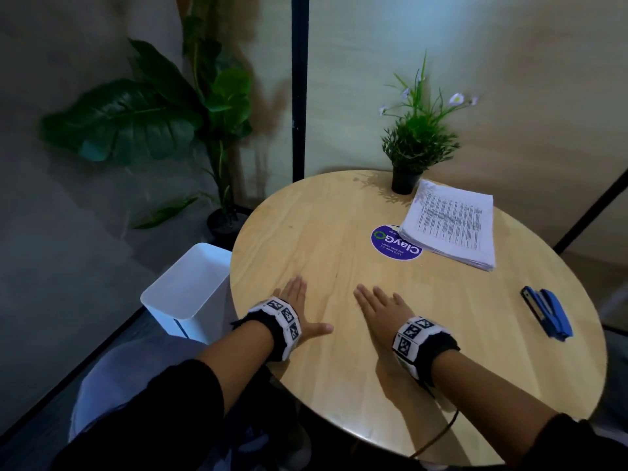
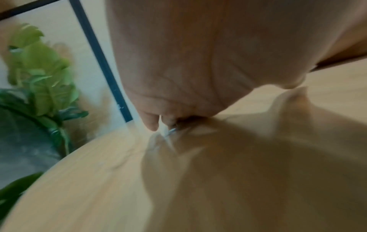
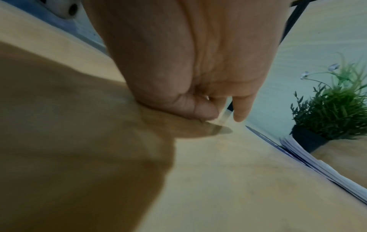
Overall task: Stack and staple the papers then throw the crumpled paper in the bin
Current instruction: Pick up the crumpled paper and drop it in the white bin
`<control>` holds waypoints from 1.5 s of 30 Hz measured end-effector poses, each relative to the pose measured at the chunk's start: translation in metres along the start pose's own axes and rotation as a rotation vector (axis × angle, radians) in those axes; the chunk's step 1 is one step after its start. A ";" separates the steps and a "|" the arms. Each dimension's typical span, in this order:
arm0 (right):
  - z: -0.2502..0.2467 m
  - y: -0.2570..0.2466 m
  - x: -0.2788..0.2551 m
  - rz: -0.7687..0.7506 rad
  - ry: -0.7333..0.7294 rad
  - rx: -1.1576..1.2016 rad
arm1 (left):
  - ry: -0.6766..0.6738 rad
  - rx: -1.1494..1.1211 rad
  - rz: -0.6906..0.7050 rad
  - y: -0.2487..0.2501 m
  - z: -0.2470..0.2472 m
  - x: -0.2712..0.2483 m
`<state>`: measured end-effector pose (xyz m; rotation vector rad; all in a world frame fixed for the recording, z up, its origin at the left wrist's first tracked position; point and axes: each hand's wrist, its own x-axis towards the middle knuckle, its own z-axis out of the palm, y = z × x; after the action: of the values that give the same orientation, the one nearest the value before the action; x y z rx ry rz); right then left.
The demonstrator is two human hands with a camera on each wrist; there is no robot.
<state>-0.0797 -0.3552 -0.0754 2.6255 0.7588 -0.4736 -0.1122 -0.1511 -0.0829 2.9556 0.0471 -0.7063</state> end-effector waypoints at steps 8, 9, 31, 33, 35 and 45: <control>-0.017 0.012 -0.020 -0.004 -0.091 0.284 | -0.011 0.037 0.198 0.039 -0.011 -0.002; -0.018 0.023 -0.026 0.028 -0.090 0.286 | 0.009 0.027 0.159 0.030 -0.017 -0.001; 0.007 -0.033 -0.018 0.162 -0.059 0.079 | -0.055 0.008 0.152 0.022 0.011 -0.022; 0.006 -0.033 -0.021 0.098 -0.032 0.110 | -0.084 0.029 0.235 0.039 0.007 -0.022; 0.001 -0.025 -0.028 0.039 -0.036 0.200 | -0.101 -0.015 0.297 0.053 0.001 -0.027; -0.012 0.040 -0.058 0.309 -0.039 0.950 | -0.012 -0.726 0.073 0.017 -0.046 -0.032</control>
<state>-0.1006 -0.4068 -0.0311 3.4799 0.0688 -0.9666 -0.1189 -0.1637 -0.0260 2.2467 0.1569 -0.5442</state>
